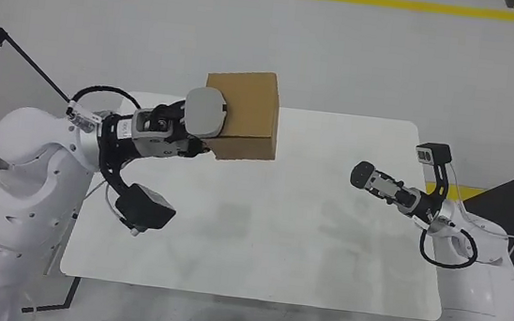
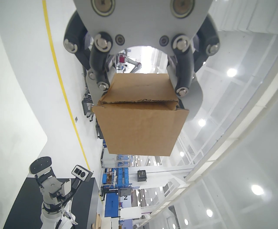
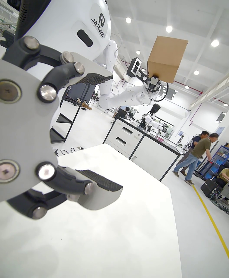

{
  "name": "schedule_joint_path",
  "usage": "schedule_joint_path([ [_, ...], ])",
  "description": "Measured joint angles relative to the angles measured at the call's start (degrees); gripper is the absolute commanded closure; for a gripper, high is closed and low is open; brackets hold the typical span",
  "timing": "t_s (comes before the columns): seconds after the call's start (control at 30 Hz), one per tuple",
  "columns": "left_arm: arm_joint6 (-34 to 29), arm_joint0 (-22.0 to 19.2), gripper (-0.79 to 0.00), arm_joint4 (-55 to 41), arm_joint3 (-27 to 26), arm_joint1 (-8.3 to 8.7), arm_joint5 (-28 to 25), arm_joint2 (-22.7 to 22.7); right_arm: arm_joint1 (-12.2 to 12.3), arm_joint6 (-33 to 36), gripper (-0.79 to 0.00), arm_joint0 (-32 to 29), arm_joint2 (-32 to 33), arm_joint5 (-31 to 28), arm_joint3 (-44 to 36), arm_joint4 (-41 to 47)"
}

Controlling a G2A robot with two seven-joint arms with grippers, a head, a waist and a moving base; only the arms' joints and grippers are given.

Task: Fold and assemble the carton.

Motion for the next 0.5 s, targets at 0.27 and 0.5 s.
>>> schedule_joint_path([
  [0.27, -12.8, 0.9, 0.0, -9.3, -1.3, -0.09, -14.1, 0.1, 0.0, 0.0, -0.785, 0.0, 0.0, 0.0, 0.0, 0.0],
  [0.5, -13.7, 1.0, 0.0, -10.1, -1.5, -0.12, -14.3, 0.0, 0.0, 0.0, -0.785, 0.0, 0.0, 0.0, 0.0, 0.0],
])
